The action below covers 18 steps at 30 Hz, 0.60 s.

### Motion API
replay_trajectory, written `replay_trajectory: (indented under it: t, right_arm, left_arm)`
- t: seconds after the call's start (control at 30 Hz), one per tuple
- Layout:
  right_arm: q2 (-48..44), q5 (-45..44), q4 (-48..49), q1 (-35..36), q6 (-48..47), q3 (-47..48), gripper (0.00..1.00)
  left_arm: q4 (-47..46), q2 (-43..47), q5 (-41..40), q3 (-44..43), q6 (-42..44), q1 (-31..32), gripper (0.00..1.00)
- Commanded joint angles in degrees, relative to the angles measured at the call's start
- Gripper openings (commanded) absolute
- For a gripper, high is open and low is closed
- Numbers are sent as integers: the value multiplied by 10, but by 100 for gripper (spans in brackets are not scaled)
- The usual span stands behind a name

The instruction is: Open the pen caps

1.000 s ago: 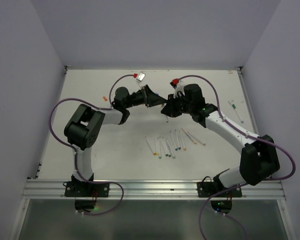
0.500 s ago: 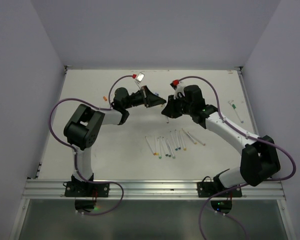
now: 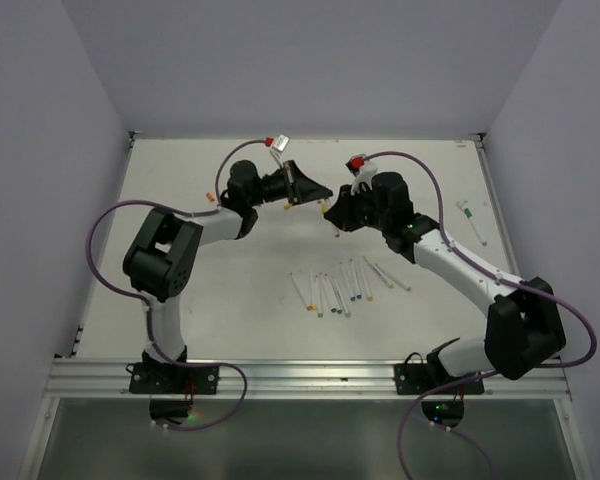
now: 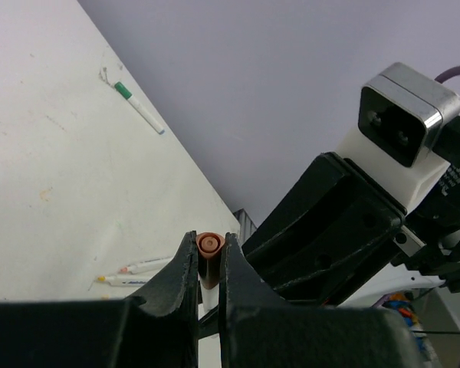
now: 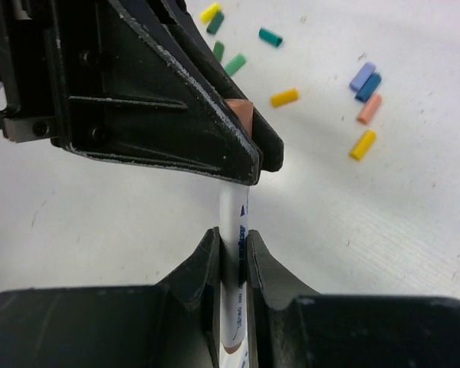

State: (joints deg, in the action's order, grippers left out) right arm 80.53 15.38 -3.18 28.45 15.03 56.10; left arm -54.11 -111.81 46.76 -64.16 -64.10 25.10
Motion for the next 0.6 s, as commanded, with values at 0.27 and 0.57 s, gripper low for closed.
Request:
replay_trajectory:
  t: [0.27,0.57]
  right_arm:
    - [-23,-8,-126,13,-7,-63,0]
    - [-37,-28,-78,74,64,-141,0]
  left_arm:
    - [122,-32,-171,-188,56,-111,0]
    - [23,-37,-225,-138,-24,-124,0]
